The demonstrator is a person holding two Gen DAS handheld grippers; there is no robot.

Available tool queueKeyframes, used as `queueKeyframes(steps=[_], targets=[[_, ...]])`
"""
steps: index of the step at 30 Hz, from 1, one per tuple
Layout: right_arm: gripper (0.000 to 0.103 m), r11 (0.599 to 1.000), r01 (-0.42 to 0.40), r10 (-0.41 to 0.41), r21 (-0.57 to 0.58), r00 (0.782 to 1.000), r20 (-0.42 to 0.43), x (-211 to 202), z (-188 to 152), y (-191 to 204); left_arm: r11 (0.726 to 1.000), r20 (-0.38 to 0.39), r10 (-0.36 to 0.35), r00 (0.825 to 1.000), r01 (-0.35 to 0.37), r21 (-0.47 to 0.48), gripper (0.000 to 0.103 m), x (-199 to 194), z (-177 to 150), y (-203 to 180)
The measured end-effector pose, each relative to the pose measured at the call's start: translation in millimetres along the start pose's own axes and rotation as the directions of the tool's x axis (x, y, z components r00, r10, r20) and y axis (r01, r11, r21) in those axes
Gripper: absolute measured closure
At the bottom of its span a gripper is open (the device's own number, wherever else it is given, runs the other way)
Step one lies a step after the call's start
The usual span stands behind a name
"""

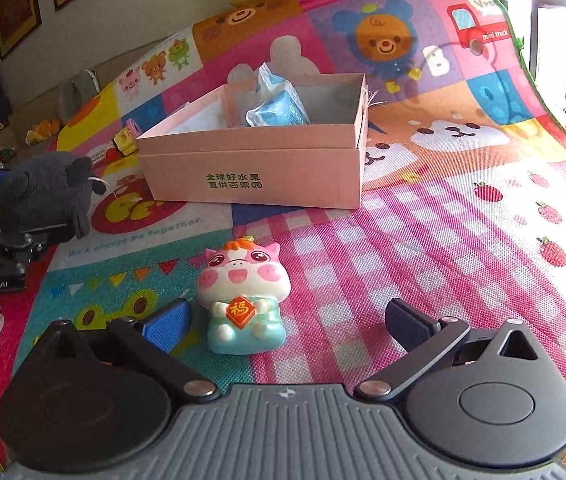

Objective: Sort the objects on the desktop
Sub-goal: 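Lift the black plush with the left tool while the right tool holds the cat figurine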

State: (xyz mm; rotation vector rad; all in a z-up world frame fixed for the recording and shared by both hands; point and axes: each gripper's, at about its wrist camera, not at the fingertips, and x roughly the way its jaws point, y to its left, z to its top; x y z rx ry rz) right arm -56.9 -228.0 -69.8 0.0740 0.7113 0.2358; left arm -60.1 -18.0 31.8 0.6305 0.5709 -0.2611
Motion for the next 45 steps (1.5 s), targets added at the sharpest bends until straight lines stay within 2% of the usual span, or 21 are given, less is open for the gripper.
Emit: queueKeyframes(steps=[2,4,7,9,11,15,18,19,23,26,28,31,32,35,36,37,38,40,42,43,45], targets=[[0.000,1.000,0.002,-0.002,0.010,1.000,0.003,-1,0,-1,0.999,0.012,-0.048,0.999,0.048,-0.015,0.025,-1,0,-10],[0.000,1.000,0.002,-0.002,0.016,1.000,0.005,-1,0,-2,0.994,0.047,-0.094,0.994,0.096,-0.044,0.007,-6,4,-18],[0.000,1.000,-0.001,0.001,0.022,1.000,0.006,-1,0,-3,0.976,0.107,-0.184,0.977,0.194,-0.101,0.006,-18,9,-25],[0.000,1.000,-0.002,0.002,0.024,1.000,0.007,-1,0,-3,0.957,0.143,-0.244,0.959,0.262,-0.127,0.005,-27,13,-27],[0.000,0.999,-0.010,0.010,0.037,1.000,0.012,-2,0,-5,0.947,0.139,-0.253,0.957,0.274,-0.165,0.006,-31,15,-28],[0.000,0.997,-0.031,0.030,0.069,0.999,0.021,-4,1,-10,0.897,0.170,-0.318,0.933,0.354,-0.266,0.005,-38,8,-15],[0.000,0.997,-0.004,0.000,0.081,0.999,0.044,-9,2,-11,0.840,0.209,-0.386,0.898,0.436,-0.324,0.004,-43,7,-10],[0.000,0.997,-0.019,0.015,0.074,0.998,0.054,-13,5,-11,0.828,0.219,-0.406,0.887,0.459,-0.323,0.004,-45,7,-13],[0.000,0.998,-0.068,0.068,-0.004,0.996,0.060,-31,36,4,0.820,0.220,-0.459,0.861,0.506,-0.268,0.004,-46,11,-35],[0.001,0.989,-0.137,0.135,-0.060,0.990,-0.034,-27,63,27,0.819,0.211,-0.484,0.849,0.525,-0.233,0.003,-50,13,-47],[0.001,0.981,-0.162,0.153,-0.108,0.984,-0.088,-18,69,42,0.831,0.210,-0.467,0.859,0.507,-0.227,0.003,-57,12,-45],[0.005,0.974,-0.063,0.047,-0.219,0.996,-0.078,-14,67,60,0.854,0.237,-0.412,0.880,0.464,-0.237,0.002,-74,5,-28],[0.005,0.971,-0.036,0.024,-0.235,0.998,-0.053,-18,66,59,0.867,0.243,-0.380,0.892,0.436,-0.243,0.002,-78,2,-22],[0.005,0.975,-0.009,0.006,-0.220,1.000,-0.012,-28,62,47,0.916,0.205,-0.234,0.950,0.287,-0.281,0.002,-74,-8,-10],[0.005,0.975,0.007,-0.008,-0.220,1.000,-0.003,-30,60,45,0.919,0.175,-0.202,0.964,0.248,-0.308,0.002,-64,-11,-8],[0.010,0.975,0.023,-0.023,-0.221,1.000,0.002,-30,57,43,0.913,0.146,-0.193,0.970,0.232,-0.335,0.002,-55,-13,-8],[0.018,0.974,0.047,-0.049,-0.221,0.999,-0.006,-27,54,42,0.905,0.123,-0.198,0.972,0.230,-0.357,0.002,-45,-15,-9],[0.028,0.975,0.055,-0.065,-0.214,0.997,-0.041,-18,48,40,0.895,0.098,-0.217,0.971,0.238,-0.378,0.002,-31,-17,-14],[0.028,0.980,0.056,-0.071,-0.190,0.995,-0.074,-7,43,35,0.892,0.092,-0.226,0.970,0.244,-0.381,0.008,-23,-16,-18],[0.028,0.982,0.059,-0.075,-0.181,0.994,-0.084,-2,41,33,0.889,0.090,-0.232,0.969,0.249,-0.384,0.018,-21,-16,-19],[0.028,0.986,0.042,-0.059,-0.161,0.993,-0.102,4,39,30,0.887,0.084,-0.238,0.968,0.252,-0.386,0.026,-21,-15,-23]])
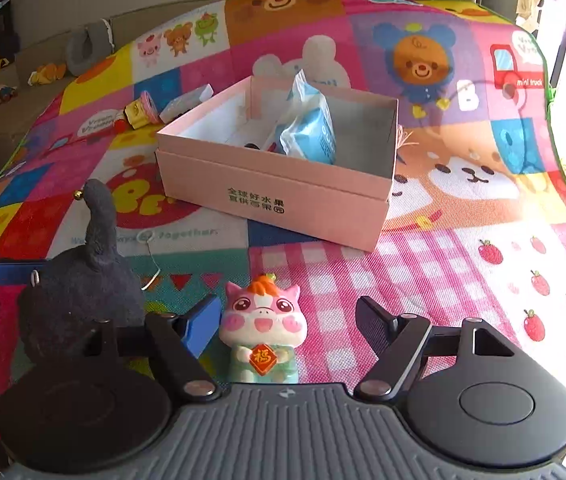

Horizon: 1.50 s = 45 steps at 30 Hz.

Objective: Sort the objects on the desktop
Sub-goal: 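Lift the black plush with the left tool while the right tool holds the cat figurine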

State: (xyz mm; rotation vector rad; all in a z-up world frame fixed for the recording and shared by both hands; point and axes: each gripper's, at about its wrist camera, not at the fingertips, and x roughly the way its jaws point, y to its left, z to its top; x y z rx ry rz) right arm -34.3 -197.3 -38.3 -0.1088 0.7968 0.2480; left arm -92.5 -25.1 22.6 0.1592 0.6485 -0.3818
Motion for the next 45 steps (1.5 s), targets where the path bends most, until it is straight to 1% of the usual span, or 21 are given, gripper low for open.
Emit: queueKeyframes(steps=[1,2,3,4,8,13,17,18,21,23,25,27,29,30,31,33,34,36,39,42,45], targets=[[0.031,1.000,-0.005,0.005,0.006,1.000,-0.010,3,0,1,1.000,0.000,0.003,1.000,-0.003,0.004,0.027,1,0,-1],[0.039,1.000,-0.012,0.012,0.002,1.000,-0.019,5,-1,2,1.000,-0.002,0.006,1.000,-0.006,0.010,0.027,2,-1,-2],[0.045,1.000,-0.019,0.019,-0.001,0.999,-0.031,5,-1,4,1.000,-0.001,0.012,1.000,-0.012,0.015,0.029,1,-2,-4],[0.054,1.000,-0.018,0.018,-0.004,0.999,-0.041,5,-1,6,1.000,-0.001,0.012,1.000,-0.012,0.021,0.029,0,-2,-4],[0.055,0.999,0.001,-0.004,-0.045,0.998,-0.055,-14,-4,16,0.998,-0.006,-0.001,1.000,0.001,0.056,0.030,-11,-4,-8],[0.055,0.997,-0.036,0.035,-0.062,0.999,-0.013,-62,-3,18,0.994,0.022,0.006,1.000,-0.008,0.112,0.030,-37,1,-12],[0.055,0.997,-0.040,0.045,-0.072,0.997,0.064,-104,9,17,0.987,0.095,0.032,0.995,-0.047,0.153,0.031,-59,21,-13],[0.055,0.997,-0.039,0.045,-0.073,0.995,0.090,-114,14,15,0.985,0.120,0.041,0.992,-0.060,0.160,0.035,-65,28,-12],[0.055,0.996,-0.014,0.028,-0.083,0.986,0.167,-138,27,14,0.983,0.194,0.059,0.979,-0.090,0.159,0.035,-80,53,-8],[0.055,0.998,-0.019,0.032,-0.063,0.978,0.207,-150,38,8,0.982,0.241,0.076,0.968,-0.115,0.151,0.037,-84,70,-4],[0.055,0.999,-0.025,0.032,-0.034,0.970,0.240,-156,51,1,0.981,0.266,0.089,0.960,-0.130,0.141,0.037,-83,84,0],[0.055,1.000,-0.028,0.027,-0.002,0.966,0.257,-157,59,-6,0.985,0.269,0.091,0.959,-0.127,0.118,0.037,-81,92,8],[0.055,0.999,-0.032,0.027,0.014,0.968,0.249,-153,59,-10,0.988,0.259,0.089,0.962,-0.117,0.097,0.036,-82,91,16],[0.055,0.999,-0.030,0.026,0.015,0.972,0.232,-147,55,-11,0.990,0.246,0.085,0.966,-0.111,0.091,0.029,-84,86,20],[0.055,1.000,-0.023,0.019,0.013,0.976,0.216,-142,52,-11,0.992,0.230,0.074,0.970,-0.096,0.087,0.017,-86,80,24],[0.055,1.000,0.012,-0.012,-0.003,0.986,0.169,-126,38,-9,0.995,0.192,0.016,0.981,-0.034,0.092,0.007,-92,61,30],[0.055,1.000,0.016,-0.015,-0.004,0.990,0.143,-118,30,-9,0.996,0.163,-0.008,0.987,-0.008,0.094,0.007,-93,50,30],[0.055,1.000,-0.002,0.001,0.008,0.996,0.092,-104,17,-9,0.996,0.098,-0.022,0.995,0.013,0.091,0.007,-91,32,27],[0.055,1.000,-0.013,0.013,0.017,0.999,0.031,-85,1,-6,0.995,0.001,0.003,1.000,-0.003,0.104,0.007,-73,7,17],[0.055,0.999,-0.038,0.038,0.010,0.999,-0.021,-73,-14,3,0.996,-0.053,0.033,0.998,-0.028,0.080,0.007,-55,-3,13],[0.055,0.999,-0.051,0.050,-0.014,0.998,-0.038,-70,-25,13,0.996,-0.072,0.046,0.996,-0.041,0.073,0.007,-42,-5,9]])
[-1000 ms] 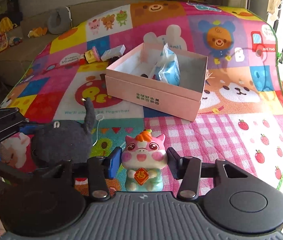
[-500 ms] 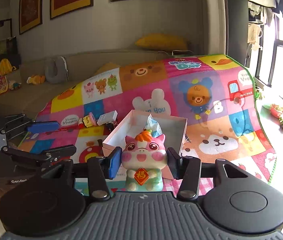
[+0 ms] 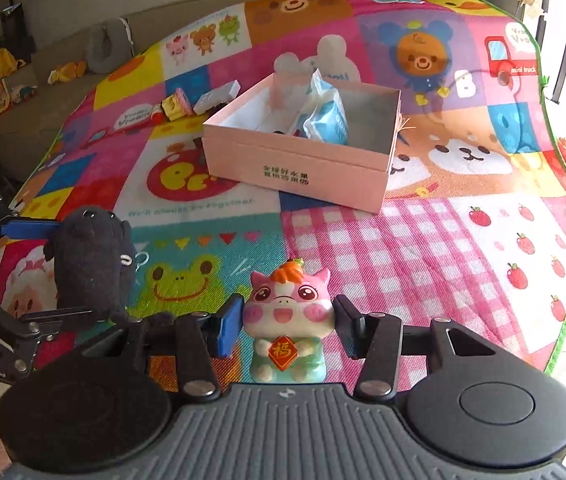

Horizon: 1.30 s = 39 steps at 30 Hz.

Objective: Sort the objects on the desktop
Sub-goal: 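Lift the black plush with the left tool while the right tool holds the cat figurine, then lower the plush into the pink box with the left tool while the right tool holds the cat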

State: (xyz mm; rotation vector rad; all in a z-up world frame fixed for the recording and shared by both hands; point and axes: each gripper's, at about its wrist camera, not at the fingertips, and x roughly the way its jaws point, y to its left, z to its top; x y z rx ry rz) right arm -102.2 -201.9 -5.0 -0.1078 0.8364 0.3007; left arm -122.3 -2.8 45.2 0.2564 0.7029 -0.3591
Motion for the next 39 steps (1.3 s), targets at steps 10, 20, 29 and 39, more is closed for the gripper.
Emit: queueKeyframes(steps=[10,20,29,39], targets=[[0.055,1.000,-0.004,0.004,-0.007,1.000,0.002,-5,-9,4,0.999,0.002,0.048,0.999,-0.048,0.022,0.020,15,1,-8],[0.055,1.000,0.017,-0.016,-0.027,1.000,0.022,-9,-8,4,0.997,0.052,0.043,0.998,-0.046,0.058,0.023,0,14,-11],[0.055,0.999,0.051,-0.047,-0.019,0.987,0.151,-26,34,-13,0.994,0.296,0.086,0.951,-0.100,0.034,0.023,-11,119,25],[0.055,0.989,0.145,-0.148,0.031,0.949,0.278,-5,160,-55,0.989,0.292,-0.050,0.955,0.089,-0.121,0.007,87,205,97]])
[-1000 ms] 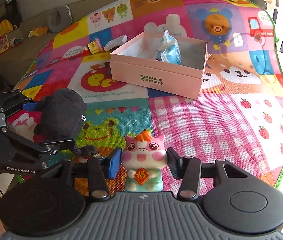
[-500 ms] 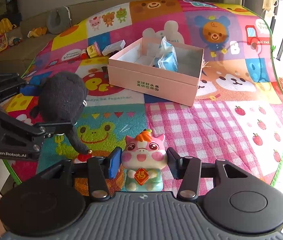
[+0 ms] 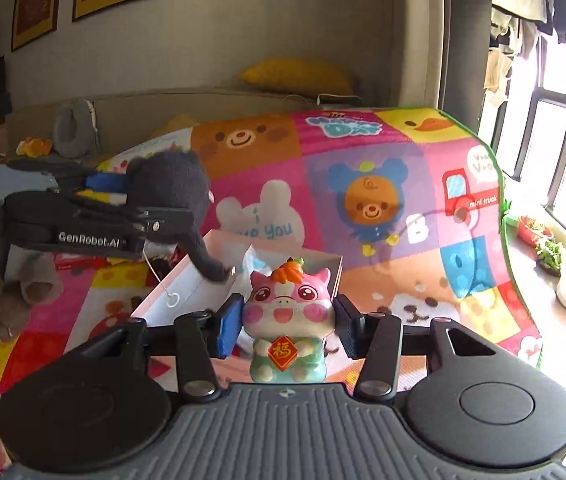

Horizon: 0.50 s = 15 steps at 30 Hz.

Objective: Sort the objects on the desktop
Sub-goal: 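Lower the plush into the pink box with the left tool while the right tool holds the cat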

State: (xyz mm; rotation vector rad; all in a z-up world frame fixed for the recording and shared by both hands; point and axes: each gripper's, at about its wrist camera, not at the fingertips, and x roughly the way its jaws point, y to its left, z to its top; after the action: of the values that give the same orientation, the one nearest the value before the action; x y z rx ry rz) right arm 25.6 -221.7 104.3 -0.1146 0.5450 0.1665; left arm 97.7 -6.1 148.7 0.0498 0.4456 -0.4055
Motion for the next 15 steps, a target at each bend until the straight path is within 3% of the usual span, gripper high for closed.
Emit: queueKeyframes(steps=[4,9,13,15], targets=[[0.054,1.000,0.007,-0.006,0.029,1.000,-0.021,35,30,-7,1.000,-0.021,0.021,1.000,-0.021,-0.006,0.003,-6,-33,12],[0.055,0.998,0.012,-0.005,0.066,0.994,-0.111,96,42,-4,0.997,-0.118,0.049,0.992,-0.043,0.057,0.001,-24,-92,9],[0.053,0.988,-0.014,0.046,0.151,0.976,-0.213,141,40,-6,0.993,-0.205,0.114,0.972,-0.112,0.019,0.000,-30,-131,23],[0.048,0.983,-0.012,0.055,0.181,0.971,-0.233,152,40,-5,0.986,-0.244,0.160,0.957,-0.166,-0.007,0.000,-30,-143,33]])
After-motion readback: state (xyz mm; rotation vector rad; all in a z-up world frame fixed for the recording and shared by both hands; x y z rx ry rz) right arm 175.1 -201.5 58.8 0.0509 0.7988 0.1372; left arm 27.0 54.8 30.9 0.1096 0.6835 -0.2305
